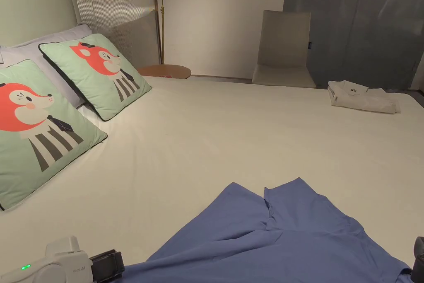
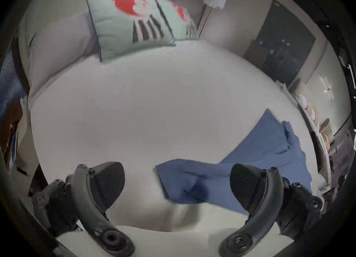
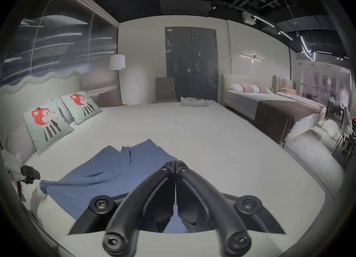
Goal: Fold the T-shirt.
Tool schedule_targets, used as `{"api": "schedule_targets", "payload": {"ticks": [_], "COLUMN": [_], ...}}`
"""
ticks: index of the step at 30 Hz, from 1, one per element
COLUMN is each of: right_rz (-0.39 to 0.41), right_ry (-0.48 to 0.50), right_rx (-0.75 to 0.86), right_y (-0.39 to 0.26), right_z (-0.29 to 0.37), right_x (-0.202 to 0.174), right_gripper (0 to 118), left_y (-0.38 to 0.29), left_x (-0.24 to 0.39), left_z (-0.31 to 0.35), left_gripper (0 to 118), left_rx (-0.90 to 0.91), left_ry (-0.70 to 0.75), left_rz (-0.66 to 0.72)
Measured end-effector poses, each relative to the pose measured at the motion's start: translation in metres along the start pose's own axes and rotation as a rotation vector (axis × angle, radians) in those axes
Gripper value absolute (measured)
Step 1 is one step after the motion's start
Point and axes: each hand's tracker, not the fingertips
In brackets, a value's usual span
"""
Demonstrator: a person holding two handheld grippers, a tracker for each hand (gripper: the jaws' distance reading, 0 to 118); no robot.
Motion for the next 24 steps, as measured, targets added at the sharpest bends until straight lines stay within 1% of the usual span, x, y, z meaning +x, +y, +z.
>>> {"api": "schedule_targets", "payload": {"ticks": [1, 3, 4, 5, 6, 7, 8, 9, 10, 11, 12, 13, 15, 17, 18, 19, 22, 24], "right_rz": [0.002, 0.008, 0.014, 0.019, 0.022, 0.023, 0.022, 0.018, 0.017, 0.017, 0.022, 0.021, 0.042, 0.059, 0.074, 0.069, 0.056, 0.067], "right_ry": [0.001, 0.003, 0.0, 0.0, 0.002, 0.002, -0.002, -0.002, -0.007, -0.002, 0.011, 0.012, 0.019, 0.02, 0.018, 0.008, -0.003, -0.024], "right_rx": [-0.009, -0.027, -0.038, -0.049, -0.059, -0.067, -0.076, -0.095, -0.11, -0.124, -0.158, -0.179, -0.241, -0.278, -0.326, -0.357, -0.446, -0.497], "right_y": [-0.002, -0.005, -0.007, -0.008, -0.01, -0.011, -0.012, -0.012, -0.011, -0.011, -0.01, -0.009, -0.005, -0.003, -0.003, -0.003, -0.008, -0.013], "right_z": [-0.002, -0.009, -0.012, -0.016, -0.021, -0.026, -0.032, -0.04, -0.051, -0.061, -0.076, -0.089, -0.122, -0.155, -0.176, -0.194, -0.243, -0.27], "right_x": [-0.001, -0.002, -0.003, -0.003, -0.004, -0.005, -0.006, -0.006, -0.008, -0.008, -0.009, -0.009, -0.013, -0.015, -0.017, -0.018, -0.017, -0.019], "right_gripper": [1, 1, 1, 1, 1, 1, 10, 32, 63, 97, 111, 111, 115, 113, 113, 113, 112, 109], "left_y": [-0.002, -0.004, -0.007, -0.009, -0.01, -0.011, -0.011, -0.011, -0.01, -0.011, -0.011, -0.011, -0.011, -0.011, -0.012, -0.012, -0.012, -0.01], "left_x": [-0.001, 0.0, 0.002, 0.006, 0.008, 0.01, 0.01, 0.011, 0.012, 0.014, 0.014, 0.013, 0.011, 0.01, 0.01, 0.011, 0.019, 0.023], "left_z": [-0.009, -0.021, -0.022, -0.021, -0.018, -0.014, -0.01, -0.006, -0.001, 0.002, 0.009, 0.013, 0.022, 0.03, 0.034, 0.036, 0.042, 0.043], "left_gripper": [101, 64, 55, 51, 40, 19, 6, 6, 5, 5, 5, 5, 5, 5, 5, 5, 5, 5], "left_rx": [-0.021, -0.036, -0.051, -0.046, -0.004, 0.012, 0.019, 0.028, 0.032, 0.039, 0.062, 0.072, 0.086, 0.095, 0.102, 0.106, 0.121, 0.129], "left_ry": [0.009, 0.024, 0.041, 0.082, 0.087, 0.059, 0.048, 0.028, 0.01, 0.017, 0.026, 0.018, 0.005, -0.007, -0.012, -0.039, -0.037, -0.035], "left_rz": [0.0, -0.012, -0.022, -0.047, -0.076, -0.09, -0.092, -0.088, -0.084, -0.092, -0.109, -0.109, -0.085, -0.063, -0.061, -0.059, -0.086, -0.1]}}
